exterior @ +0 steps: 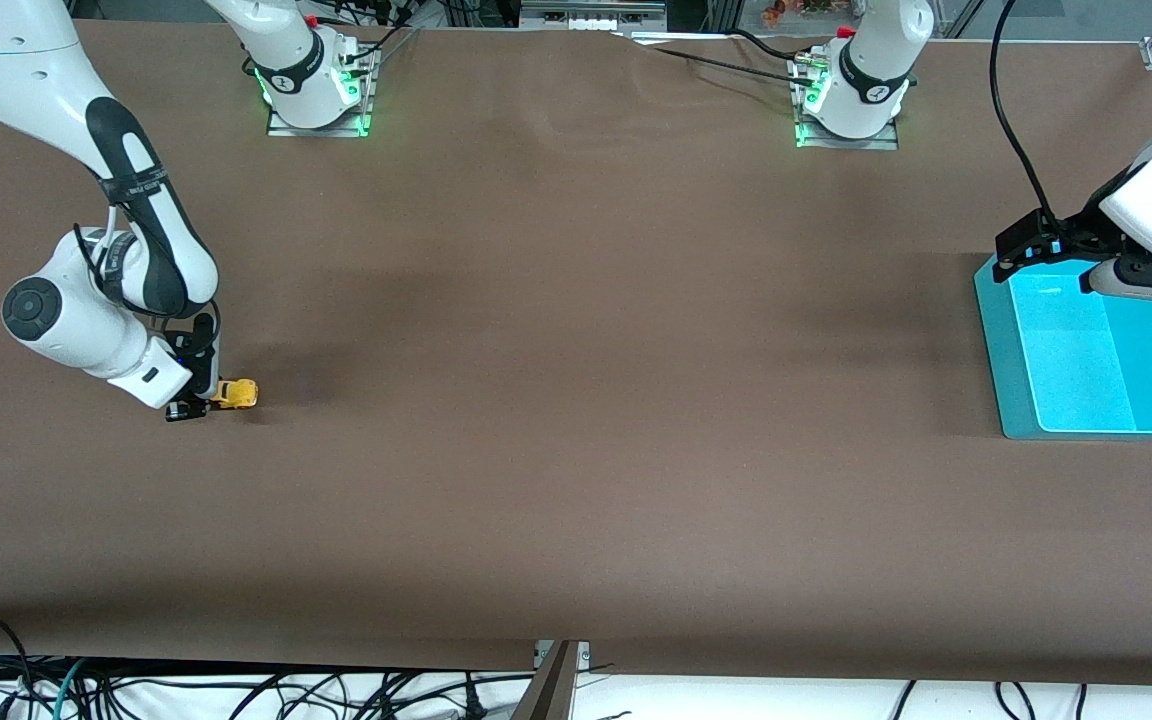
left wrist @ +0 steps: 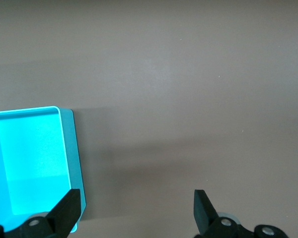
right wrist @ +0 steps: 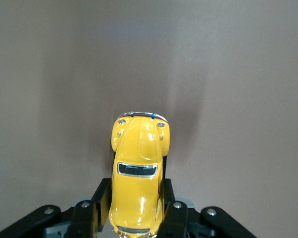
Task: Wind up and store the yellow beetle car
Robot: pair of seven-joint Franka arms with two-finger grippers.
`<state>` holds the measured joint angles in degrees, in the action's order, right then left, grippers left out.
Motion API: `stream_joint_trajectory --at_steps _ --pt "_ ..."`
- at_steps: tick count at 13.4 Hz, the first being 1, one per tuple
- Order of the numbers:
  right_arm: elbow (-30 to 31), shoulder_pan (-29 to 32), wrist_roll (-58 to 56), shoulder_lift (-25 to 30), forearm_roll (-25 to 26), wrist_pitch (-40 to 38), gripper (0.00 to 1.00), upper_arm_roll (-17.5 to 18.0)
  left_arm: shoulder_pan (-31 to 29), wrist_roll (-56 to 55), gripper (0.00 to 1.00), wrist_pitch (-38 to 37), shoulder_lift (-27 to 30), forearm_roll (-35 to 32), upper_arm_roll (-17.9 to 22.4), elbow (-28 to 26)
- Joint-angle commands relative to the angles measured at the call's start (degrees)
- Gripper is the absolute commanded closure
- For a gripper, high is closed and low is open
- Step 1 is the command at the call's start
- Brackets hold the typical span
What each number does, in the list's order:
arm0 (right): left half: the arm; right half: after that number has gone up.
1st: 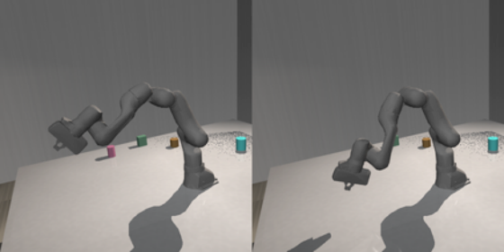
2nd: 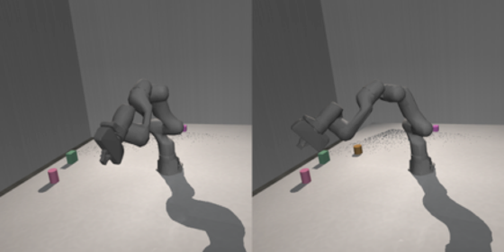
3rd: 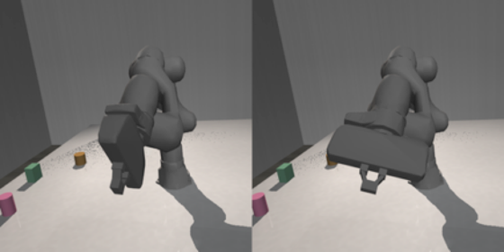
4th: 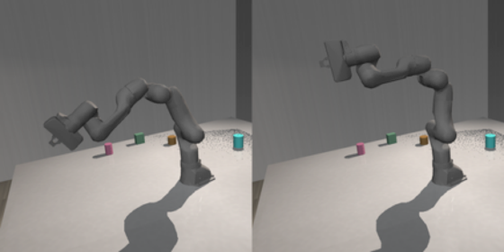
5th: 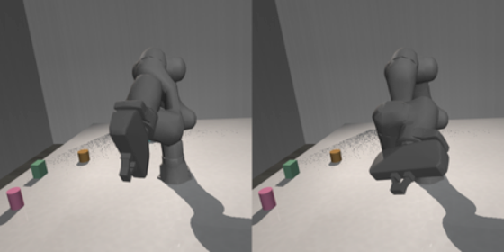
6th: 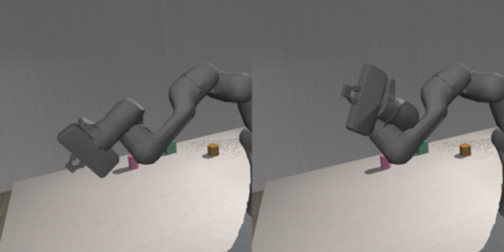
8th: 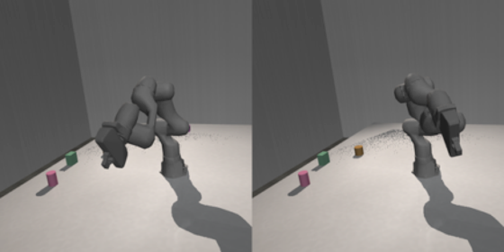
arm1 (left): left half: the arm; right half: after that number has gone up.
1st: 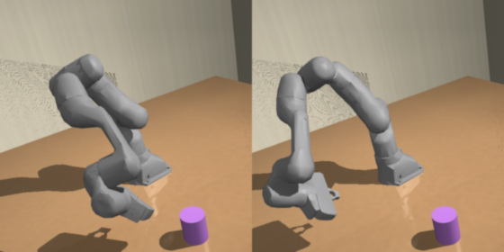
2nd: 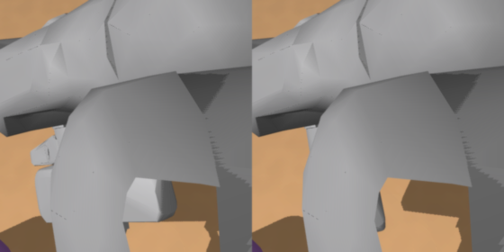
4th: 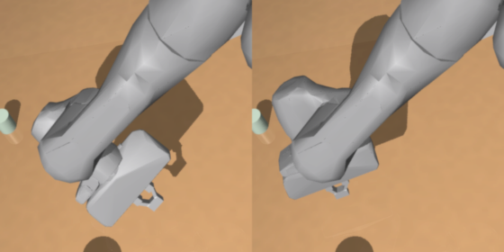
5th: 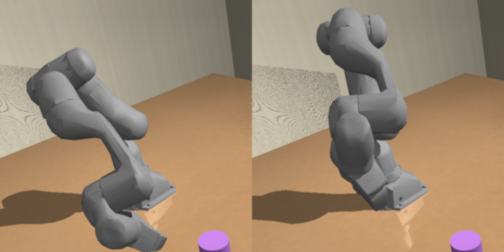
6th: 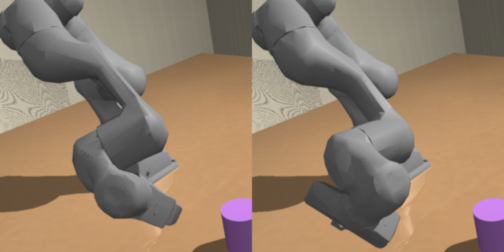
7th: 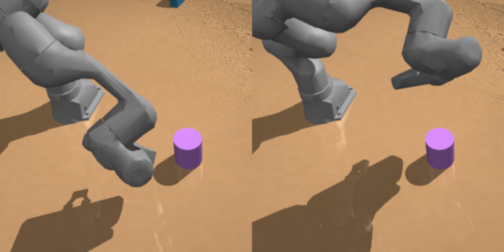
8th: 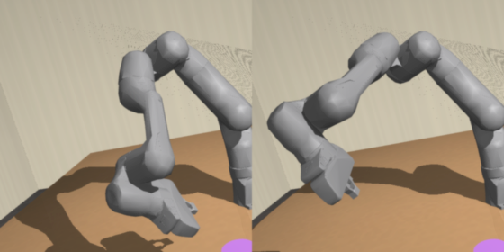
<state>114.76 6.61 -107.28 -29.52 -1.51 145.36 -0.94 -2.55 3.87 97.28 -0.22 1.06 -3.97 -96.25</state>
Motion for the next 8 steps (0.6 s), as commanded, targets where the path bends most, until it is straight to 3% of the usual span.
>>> stream_joint_trajectory --at_steps 1,8 --pt "-0.95 2.35 -3.02 -1.77 -0.78 0.36 0.63 0.32 -0.44 -0.35 0.0 -0.42 -0.66 0.88 -0.33 1.42" --pt "-1.65 6.48 -5.47 -1.94 -0.86 0.45 0.63 0.32 -0.44 -0.35 0.0 -0.42 -0.66 0.88 -0.33 1.42"
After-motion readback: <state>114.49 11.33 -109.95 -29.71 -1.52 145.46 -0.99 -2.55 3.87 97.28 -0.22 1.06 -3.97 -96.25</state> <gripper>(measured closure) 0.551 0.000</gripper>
